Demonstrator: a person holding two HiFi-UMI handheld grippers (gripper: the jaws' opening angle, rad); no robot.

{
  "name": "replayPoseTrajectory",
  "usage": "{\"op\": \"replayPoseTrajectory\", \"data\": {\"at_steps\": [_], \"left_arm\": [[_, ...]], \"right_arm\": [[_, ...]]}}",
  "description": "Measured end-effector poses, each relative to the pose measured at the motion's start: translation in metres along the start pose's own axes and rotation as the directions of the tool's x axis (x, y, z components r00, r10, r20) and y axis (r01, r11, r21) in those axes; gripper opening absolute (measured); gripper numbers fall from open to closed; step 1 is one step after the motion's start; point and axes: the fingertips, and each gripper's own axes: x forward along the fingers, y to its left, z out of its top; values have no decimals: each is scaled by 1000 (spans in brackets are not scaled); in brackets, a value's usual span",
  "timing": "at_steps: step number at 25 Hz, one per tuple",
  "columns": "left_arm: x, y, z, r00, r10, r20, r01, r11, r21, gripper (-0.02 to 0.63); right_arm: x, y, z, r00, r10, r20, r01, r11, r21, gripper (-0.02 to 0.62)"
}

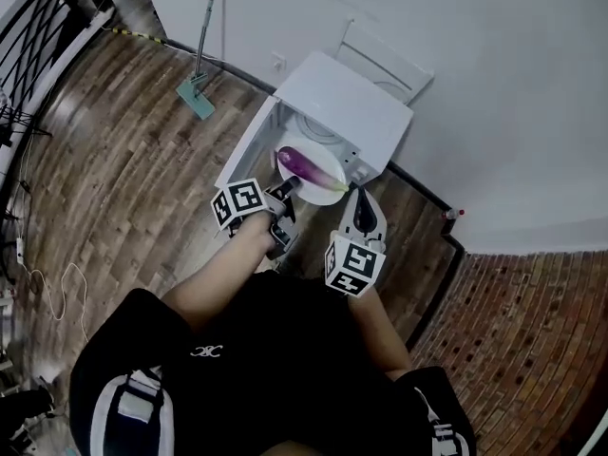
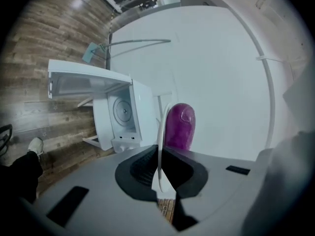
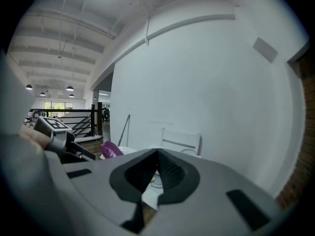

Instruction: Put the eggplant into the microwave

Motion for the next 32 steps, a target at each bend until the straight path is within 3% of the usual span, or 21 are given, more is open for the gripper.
{"op": "replayPoseTrajectory", "data": {"at_steps": [8, 14, 17, 23, 27, 32], "left_arm": [[37, 23, 14, 1000, 1, 19, 0, 998, -61, 17], [64, 46, 22, 996, 40, 81, -36, 998, -49, 17], [81, 59, 27, 990, 36, 136, -23, 995, -96, 17], [124, 121, 43, 967, 99, 237, -46, 975, -217, 15], [161, 165, 57, 964, 78, 252, -12, 967, -254, 15], [201, 217, 84, 976, 37, 217, 8, 980, -200, 15]], "right_arm": [[30, -4, -10, 998, -2, -62, 1, 1000, -21, 11], [70, 0, -18, 990, 120, -79, -125, 990, -59, 11], [96, 2, -25, 976, 201, -84, -207, 976, -71, 11], [159, 16, -72, 931, 353, -92, -360, 929, -88, 11], [197, 24, -113, 926, 377, -30, -378, 920, -107, 11], [231, 52, -176, 901, 432, 34, -429, 901, -62, 11]]}}
